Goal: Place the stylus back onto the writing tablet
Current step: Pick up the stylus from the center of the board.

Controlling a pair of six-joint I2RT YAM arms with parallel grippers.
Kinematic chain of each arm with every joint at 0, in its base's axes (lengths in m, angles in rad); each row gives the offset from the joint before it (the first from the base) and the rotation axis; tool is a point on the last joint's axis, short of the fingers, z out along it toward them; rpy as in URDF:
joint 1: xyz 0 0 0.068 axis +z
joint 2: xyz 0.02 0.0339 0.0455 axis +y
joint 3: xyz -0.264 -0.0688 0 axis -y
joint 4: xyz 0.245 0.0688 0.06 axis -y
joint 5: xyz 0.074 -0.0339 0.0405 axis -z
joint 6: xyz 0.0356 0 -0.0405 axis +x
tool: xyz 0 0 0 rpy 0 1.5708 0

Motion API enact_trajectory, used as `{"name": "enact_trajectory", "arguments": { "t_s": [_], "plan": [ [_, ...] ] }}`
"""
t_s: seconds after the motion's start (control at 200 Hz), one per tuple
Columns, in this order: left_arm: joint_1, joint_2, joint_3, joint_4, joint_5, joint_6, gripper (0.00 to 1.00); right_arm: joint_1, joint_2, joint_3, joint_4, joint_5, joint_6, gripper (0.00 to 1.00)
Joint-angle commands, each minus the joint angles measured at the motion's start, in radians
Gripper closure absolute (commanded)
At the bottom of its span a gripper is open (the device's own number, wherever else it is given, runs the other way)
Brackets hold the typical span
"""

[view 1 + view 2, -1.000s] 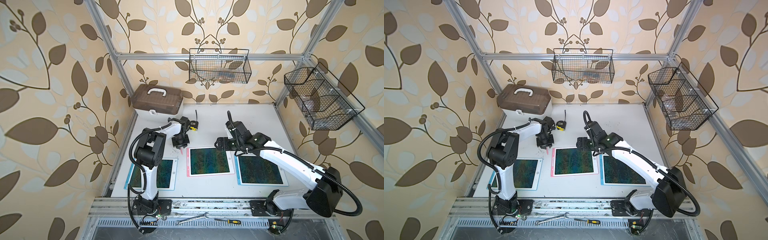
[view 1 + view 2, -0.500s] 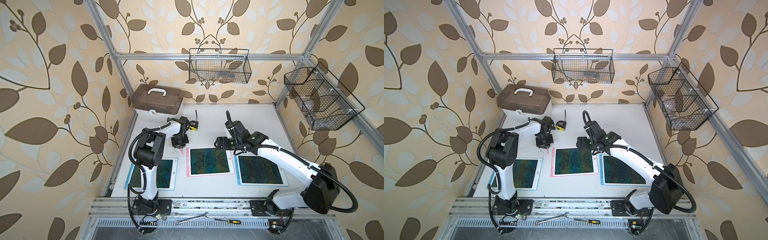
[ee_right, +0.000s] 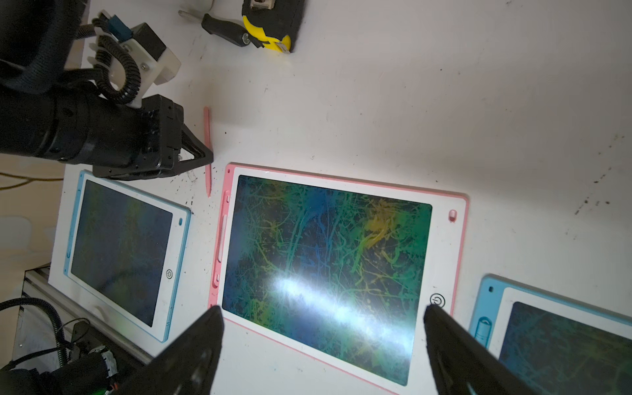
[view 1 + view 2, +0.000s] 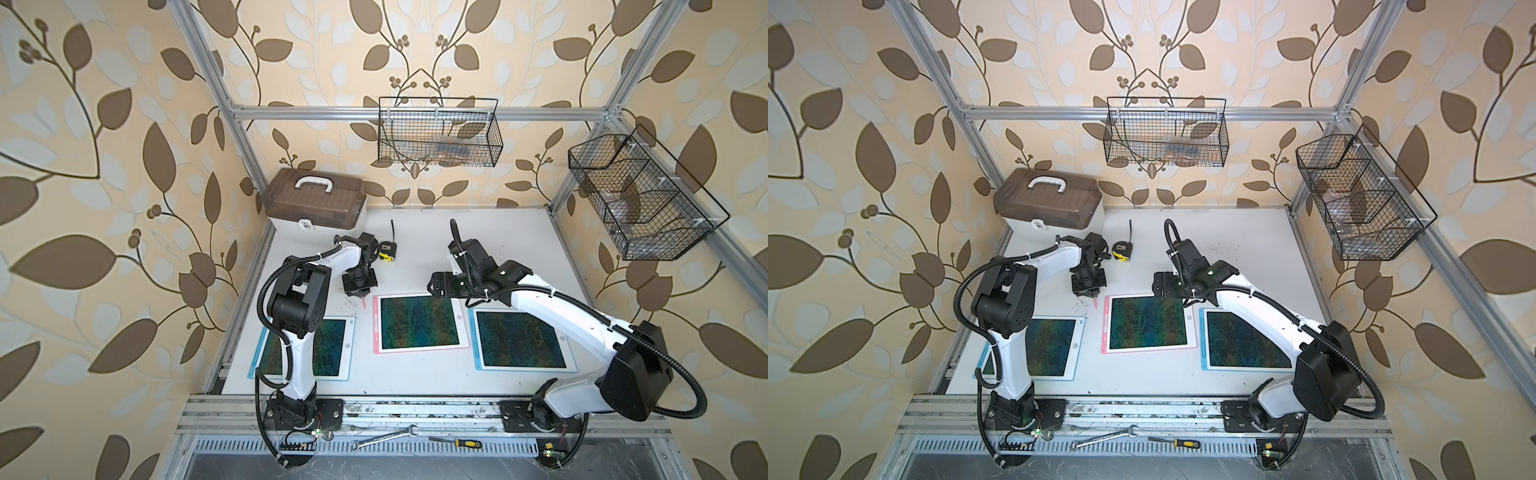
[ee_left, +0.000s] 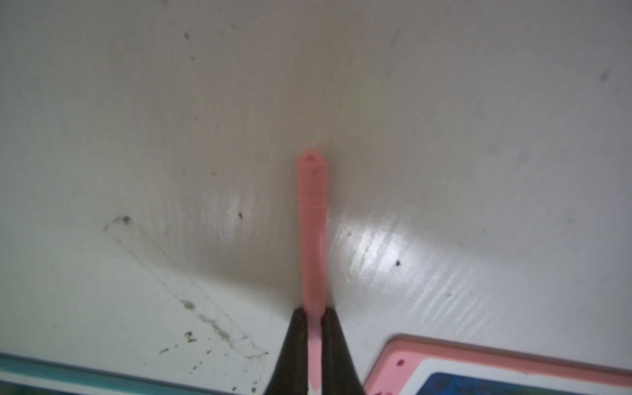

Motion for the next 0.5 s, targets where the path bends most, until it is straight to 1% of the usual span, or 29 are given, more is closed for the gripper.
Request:
{"name": "enact_trajectory", "arguments": {
  "t_s": [0.0, 0.495],
  "plan": [
    [0.006, 0.021, -0.037, 0.024, 0.003, 0.008, 0.93, -0.003, -0.006, 0.009, 0.003, -0.009, -0.007, 0.09],
    [0.005, -0.024, -0.048, 0.024, -0.004, 0.013, 0.93, 0.000, -0.009, 0.011, 0.008, -0.009, -0.010, 0.09]
  ]
}}
